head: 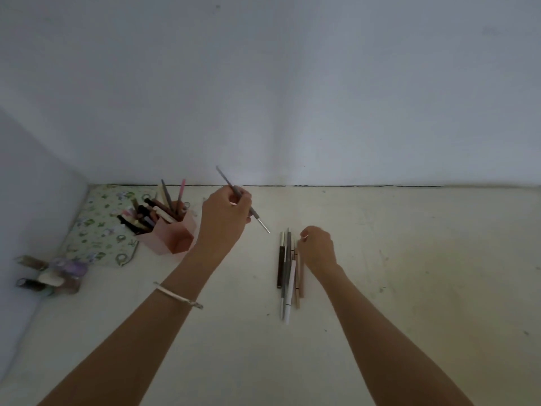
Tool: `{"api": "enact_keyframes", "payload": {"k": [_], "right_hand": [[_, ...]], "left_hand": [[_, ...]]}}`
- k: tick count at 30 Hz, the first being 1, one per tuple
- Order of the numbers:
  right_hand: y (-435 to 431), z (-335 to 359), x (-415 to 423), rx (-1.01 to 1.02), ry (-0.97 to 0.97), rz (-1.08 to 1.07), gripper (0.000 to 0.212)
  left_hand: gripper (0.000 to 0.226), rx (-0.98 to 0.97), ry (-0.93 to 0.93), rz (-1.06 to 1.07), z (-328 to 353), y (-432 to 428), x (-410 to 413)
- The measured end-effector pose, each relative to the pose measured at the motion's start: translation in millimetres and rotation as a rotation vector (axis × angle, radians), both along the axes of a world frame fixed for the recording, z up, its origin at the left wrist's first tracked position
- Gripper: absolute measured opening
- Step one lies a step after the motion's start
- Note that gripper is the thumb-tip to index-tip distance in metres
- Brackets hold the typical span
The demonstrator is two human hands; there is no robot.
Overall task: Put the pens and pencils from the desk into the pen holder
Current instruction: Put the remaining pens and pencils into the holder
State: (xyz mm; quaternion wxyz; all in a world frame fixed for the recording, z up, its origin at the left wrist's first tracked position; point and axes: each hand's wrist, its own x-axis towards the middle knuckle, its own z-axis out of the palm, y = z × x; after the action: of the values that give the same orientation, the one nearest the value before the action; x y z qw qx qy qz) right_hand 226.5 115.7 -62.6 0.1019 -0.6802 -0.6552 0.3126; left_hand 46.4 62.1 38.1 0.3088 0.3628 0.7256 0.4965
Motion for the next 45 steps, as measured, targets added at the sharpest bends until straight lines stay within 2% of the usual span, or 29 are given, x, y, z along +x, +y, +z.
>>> {"api": "enact_keyframes", "payload": {"k": [1,3,4,6,10,16,18,21,24,28,30,33,35,37,42,45], "right_hand": [[7.0,8.1,3.3,0.045,0.022,-0.025,0.024],[23.1,29.0,2.5,0.144,0.115,-0.090,0.023],[30.2,41.1,2.4,0.183,0.183,-0.130,0.023],[38.9,63.7,-6.3,0.227,0.346,-0.180,0.019],[36.9,95.1,-40.5,0.256,0.624,-0.175,0.012],[14.6,106.1,-96.2,0.307,0.743,-0.089,0.010],[6.4,105.2,-114.4,0.333,0.765,-0.062,0.010],[-7.1,103.5,-142.7,0.396,0.844,0.001,0.011],[-19.0,97.7,-171.4,0.436,0.889,0.085,0.012],[-27.8,79.0,-193.8,0.474,0.746,0.266,0.011],[-31.4,68.2,-195.5,0.469,0.594,0.412,0.014],[-30.4,60.1,-184.5,0.574,0.372,0.598,0.025],[-20.0,63.6,-167.6,0.610,0.384,0.494,0.041],[-3.2,69.2,-142.3,0.618,0.468,0.284,0.046],[24.8,76.6,-66.5,0.537,0.490,-0.022,0.039],[23.7,73.3,-24.4,0.477,0.441,-0.091,0.037]], "left_hand": [[0.021,0.038,0.018,0.027,2.5,-1.8,-10.4],[0.069,0.126,0.113,0.096,8.6,-8.5,-44.1],[0.085,0.151,0.195,0.134,11.5,-11.0,-60.9],[0.096,0.131,0.344,0.189,14.6,-13.8,-95.3],[0.065,-0.028,0.533,0.221,8.5,-15.0,-133.3],[0.018,-0.210,0.814,0.103,-18.3,-15.2,-142.7],[0.024,-0.203,0.884,0.101,-19.6,-16.2,-144.7],[0.034,-0.016,0.886,0.220,-4.6,-21.0,-148.9],[0.033,0.064,0.800,0.287,14.7,-29.0,-154.5],[0.034,0.093,0.673,0.263,32.3,-36.5,-153.3],[0.032,0.110,0.637,0.253,35.9,-38.6,-150.2],[0.031,0.126,0.639,0.259,35.7,-38.5,-135.6],[0.027,0.185,0.653,0.240,28.7,-34.9,-113.6],[0.020,0.158,0.632,0.136,13.1,-29.7,-79.5],[0.016,-0.380,0.473,-0.280,-60.5,-18.7,16.2],[0.021,-0.546,0.466,-0.401,-91.8,-12.8,53.9]]}}
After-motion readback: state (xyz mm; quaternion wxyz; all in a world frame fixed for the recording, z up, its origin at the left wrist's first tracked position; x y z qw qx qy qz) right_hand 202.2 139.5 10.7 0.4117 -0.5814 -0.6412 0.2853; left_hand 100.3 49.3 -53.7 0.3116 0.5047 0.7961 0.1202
